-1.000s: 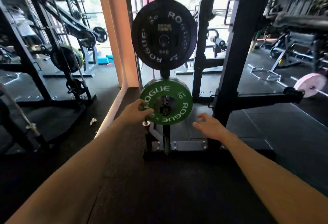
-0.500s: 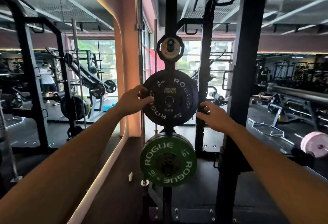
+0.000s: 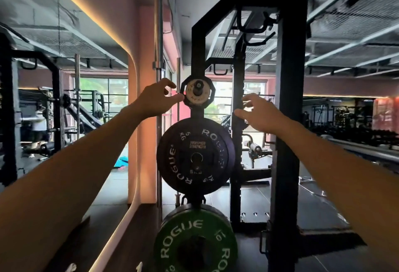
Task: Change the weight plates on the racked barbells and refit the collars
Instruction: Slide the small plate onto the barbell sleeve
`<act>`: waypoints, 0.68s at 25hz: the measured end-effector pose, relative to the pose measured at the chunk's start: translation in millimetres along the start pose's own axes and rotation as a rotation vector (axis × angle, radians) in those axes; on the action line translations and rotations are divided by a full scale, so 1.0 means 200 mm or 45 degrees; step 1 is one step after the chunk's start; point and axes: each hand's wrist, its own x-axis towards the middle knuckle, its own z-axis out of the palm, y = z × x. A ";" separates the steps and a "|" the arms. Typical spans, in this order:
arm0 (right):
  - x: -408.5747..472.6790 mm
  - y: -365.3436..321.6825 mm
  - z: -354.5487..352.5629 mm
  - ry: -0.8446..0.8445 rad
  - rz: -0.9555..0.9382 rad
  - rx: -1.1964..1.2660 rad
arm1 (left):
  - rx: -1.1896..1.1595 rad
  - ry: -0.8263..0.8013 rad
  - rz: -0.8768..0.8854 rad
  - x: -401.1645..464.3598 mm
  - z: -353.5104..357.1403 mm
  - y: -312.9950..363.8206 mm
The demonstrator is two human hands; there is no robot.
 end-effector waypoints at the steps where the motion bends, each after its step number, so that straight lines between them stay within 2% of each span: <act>1: 0.06 0.01 0.00 0.002 -0.016 -0.002 | 0.000 0.013 -0.003 0.05 0.02 -0.01; 10: 0.67 0.20 0.16 -0.023 -0.052 -0.066 | 0.187 0.012 -0.002 0.53 0.26 -0.24; 17: 1.28 0.41 0.52 -0.036 -0.026 -0.098 | 0.164 0.015 0.046 1.07 0.59 -0.59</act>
